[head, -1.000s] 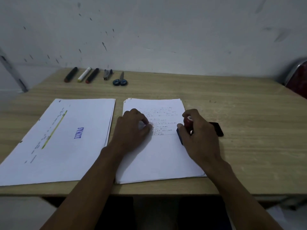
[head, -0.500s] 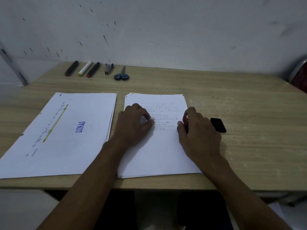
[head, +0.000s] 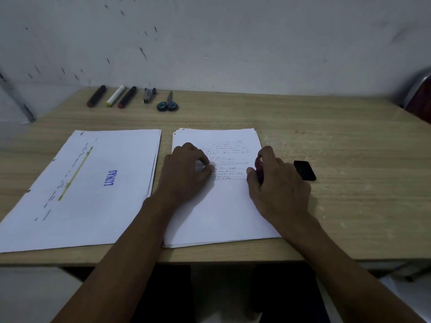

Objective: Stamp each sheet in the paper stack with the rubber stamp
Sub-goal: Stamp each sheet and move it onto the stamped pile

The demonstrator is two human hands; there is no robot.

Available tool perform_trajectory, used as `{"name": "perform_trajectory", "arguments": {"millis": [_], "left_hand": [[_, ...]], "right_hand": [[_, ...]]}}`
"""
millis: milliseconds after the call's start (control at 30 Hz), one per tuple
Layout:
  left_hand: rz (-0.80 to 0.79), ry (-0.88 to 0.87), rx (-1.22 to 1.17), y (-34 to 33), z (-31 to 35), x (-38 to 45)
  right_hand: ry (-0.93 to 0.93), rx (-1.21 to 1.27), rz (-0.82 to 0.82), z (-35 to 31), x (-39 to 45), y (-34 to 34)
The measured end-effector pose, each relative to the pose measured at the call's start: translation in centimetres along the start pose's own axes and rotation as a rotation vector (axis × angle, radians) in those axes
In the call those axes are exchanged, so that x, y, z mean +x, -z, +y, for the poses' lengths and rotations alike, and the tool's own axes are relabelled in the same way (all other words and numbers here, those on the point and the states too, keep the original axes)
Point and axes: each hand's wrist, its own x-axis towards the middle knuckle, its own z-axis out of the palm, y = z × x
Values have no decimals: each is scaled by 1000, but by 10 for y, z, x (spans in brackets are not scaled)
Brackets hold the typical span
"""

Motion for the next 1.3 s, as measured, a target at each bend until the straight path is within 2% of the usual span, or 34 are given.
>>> {"name": "perform_trajectory", "arguments": {"millis": [300, 400, 500, 600, 700, 800, 900, 1300], "left_hand": [[14, 1, -13, 0, 1, -1], [6, -1, -22, 1, 1, -1], [4, -6, -11, 1, 0, -1], [16, -2, -14, 1, 1, -2], [12, -12, -14, 2, 1, -2], [20, -21, -10, 2, 1, -2], [28, -20, -10, 2, -1, -2], [37, -23, -45, 2, 0, -1]], "right_hand": [[5, 27, 9, 0, -2, 3], [53, 117, 42, 2, -3, 5], [69, 307, 30, 9, 1, 4], [-66, 525, 103, 21, 8, 11], [-246, 631, 228, 39, 19, 24], [-378, 616, 313, 62, 29, 34], [-422, 532, 348, 80, 35, 40], [-273, 369, 277, 80, 36, 26]]}}
